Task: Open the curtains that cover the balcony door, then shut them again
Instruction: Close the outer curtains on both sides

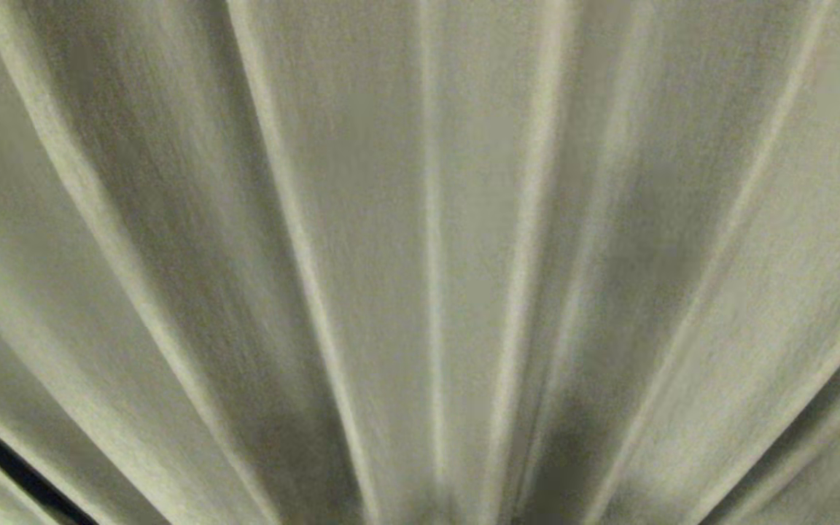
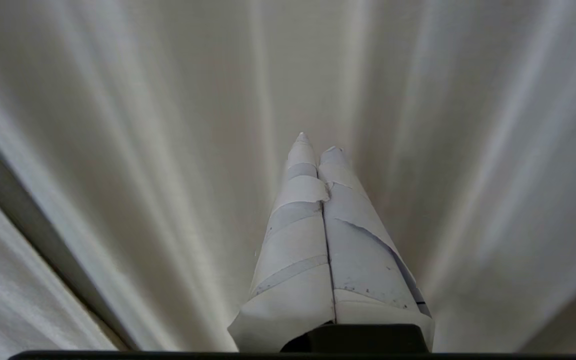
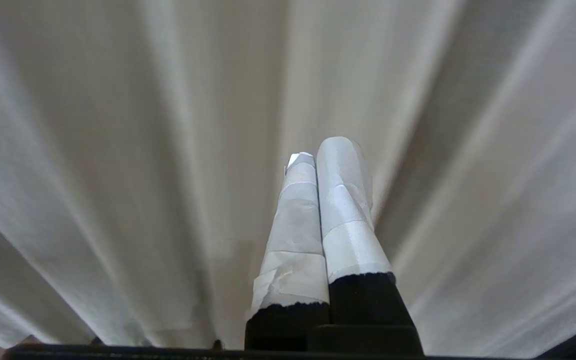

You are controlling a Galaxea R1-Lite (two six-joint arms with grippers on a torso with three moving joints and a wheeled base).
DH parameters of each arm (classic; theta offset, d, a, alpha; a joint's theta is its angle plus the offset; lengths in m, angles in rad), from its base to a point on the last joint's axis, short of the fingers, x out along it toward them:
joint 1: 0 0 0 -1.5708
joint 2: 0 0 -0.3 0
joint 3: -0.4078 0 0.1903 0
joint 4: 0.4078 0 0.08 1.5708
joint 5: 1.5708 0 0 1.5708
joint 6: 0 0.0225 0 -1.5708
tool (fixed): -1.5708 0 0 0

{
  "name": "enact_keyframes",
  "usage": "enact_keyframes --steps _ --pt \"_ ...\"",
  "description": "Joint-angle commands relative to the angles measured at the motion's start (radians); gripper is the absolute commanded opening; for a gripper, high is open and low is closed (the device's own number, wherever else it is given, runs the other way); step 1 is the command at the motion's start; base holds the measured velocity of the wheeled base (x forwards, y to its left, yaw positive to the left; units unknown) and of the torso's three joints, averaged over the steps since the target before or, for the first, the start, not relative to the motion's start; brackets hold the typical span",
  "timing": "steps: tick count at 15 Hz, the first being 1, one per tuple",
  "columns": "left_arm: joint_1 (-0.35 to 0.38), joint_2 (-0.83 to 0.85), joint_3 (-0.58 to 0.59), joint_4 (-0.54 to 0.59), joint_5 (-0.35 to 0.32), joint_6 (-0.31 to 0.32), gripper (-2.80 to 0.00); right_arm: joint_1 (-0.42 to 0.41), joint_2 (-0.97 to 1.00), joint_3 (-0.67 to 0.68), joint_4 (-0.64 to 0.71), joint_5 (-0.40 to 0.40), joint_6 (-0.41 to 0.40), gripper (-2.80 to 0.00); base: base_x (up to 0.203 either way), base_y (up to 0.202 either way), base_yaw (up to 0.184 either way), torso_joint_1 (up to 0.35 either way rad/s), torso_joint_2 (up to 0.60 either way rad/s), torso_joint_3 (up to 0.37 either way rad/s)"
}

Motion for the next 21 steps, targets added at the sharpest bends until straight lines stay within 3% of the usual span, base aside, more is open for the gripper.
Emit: enact_keyframes --steps 1,6,21 --pt "0.001 0.000 0.000 0.000 0.000 -0.007 -2.80 0.000 0.000 0.000 0.000 0.001 -0.001 -2.80 0.000 0.000 0.000 0.000 0.00 0.000" --pt "0.000 0.000 0.000 0.000 0.002 -0.009 -2.80 0.000 0.000 0.000 0.000 0.001 -0.001 -2.80 0.001 0.031 -0.002 0.001 0.00 0.000" --pt "0.000 0.001 0.000 -0.002 0.002 -0.017 -2.80 0.000 0.000 0.000 0.000 0.001 -0.001 -2.80 0.000 0.192 0.000 0.002 0.00 0.004"
